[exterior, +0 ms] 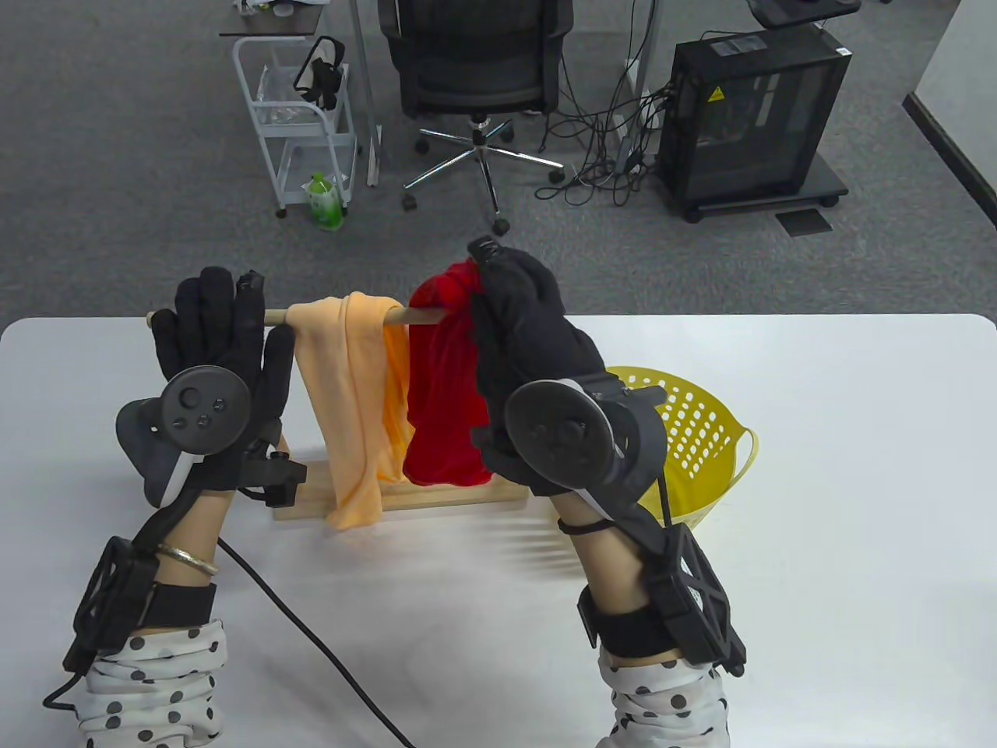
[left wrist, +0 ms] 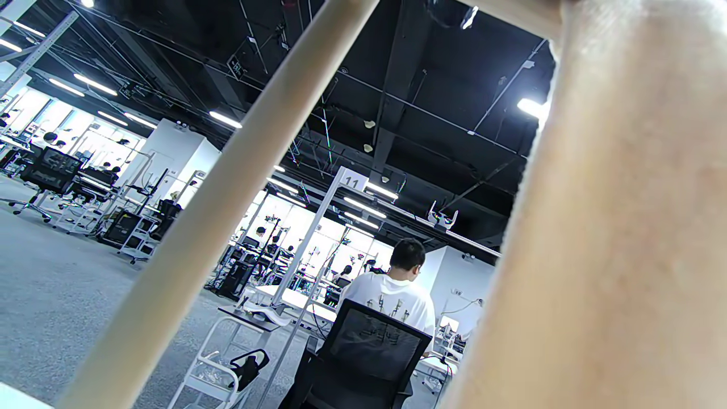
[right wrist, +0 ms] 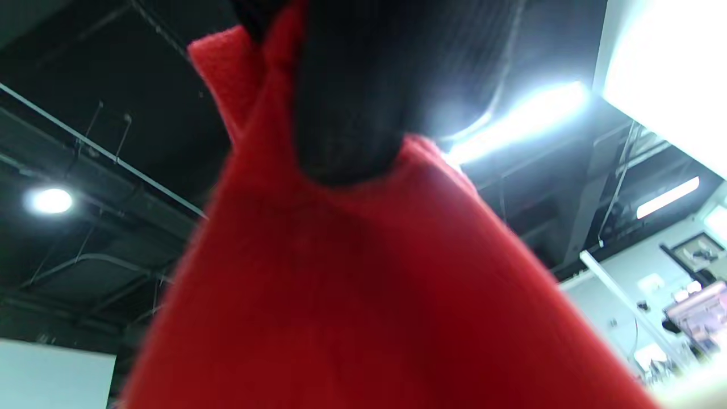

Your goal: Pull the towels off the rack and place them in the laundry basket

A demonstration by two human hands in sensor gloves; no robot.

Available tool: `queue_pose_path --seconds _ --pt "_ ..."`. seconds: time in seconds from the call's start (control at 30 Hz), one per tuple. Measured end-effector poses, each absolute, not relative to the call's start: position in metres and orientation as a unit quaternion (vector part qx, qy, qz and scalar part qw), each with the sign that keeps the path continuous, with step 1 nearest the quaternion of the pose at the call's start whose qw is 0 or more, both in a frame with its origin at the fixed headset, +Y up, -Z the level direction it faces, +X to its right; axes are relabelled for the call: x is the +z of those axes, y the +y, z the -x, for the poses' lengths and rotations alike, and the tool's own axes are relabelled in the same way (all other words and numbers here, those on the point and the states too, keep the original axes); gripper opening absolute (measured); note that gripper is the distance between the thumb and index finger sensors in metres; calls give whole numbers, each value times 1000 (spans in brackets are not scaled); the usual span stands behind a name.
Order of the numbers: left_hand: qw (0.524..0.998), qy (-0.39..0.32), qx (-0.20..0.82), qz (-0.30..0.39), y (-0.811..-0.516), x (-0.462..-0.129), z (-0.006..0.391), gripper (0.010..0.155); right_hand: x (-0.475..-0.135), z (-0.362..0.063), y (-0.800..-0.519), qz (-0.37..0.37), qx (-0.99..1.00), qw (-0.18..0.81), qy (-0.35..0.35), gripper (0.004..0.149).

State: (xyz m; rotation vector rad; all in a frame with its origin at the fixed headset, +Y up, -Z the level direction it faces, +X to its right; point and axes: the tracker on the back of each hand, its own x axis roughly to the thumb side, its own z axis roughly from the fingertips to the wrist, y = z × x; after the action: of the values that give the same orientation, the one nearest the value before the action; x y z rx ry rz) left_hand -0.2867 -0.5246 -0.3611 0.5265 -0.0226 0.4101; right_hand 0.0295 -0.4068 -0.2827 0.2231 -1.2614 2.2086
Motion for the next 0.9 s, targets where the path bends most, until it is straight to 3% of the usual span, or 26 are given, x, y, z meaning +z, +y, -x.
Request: queue_pose_path --seconds 0.23,0.5,0.63,0.9 --pt "945 -10 197 -261 -525 -361 286 68 -252 -69 -378 -50 792 279 -540 43" --pt "945 -7 195 -262 -525 -361 285 68 -222 -118 -359 15 768 178 -615 45" --pt "945 -6 194 -263 -525 -361 285 68 -224 -133 -368 30 786 164 -595 44" --pt "947 -2 190 -260 -525 -361 284 68 -252 -147 -415 47 823 174 -539 45"
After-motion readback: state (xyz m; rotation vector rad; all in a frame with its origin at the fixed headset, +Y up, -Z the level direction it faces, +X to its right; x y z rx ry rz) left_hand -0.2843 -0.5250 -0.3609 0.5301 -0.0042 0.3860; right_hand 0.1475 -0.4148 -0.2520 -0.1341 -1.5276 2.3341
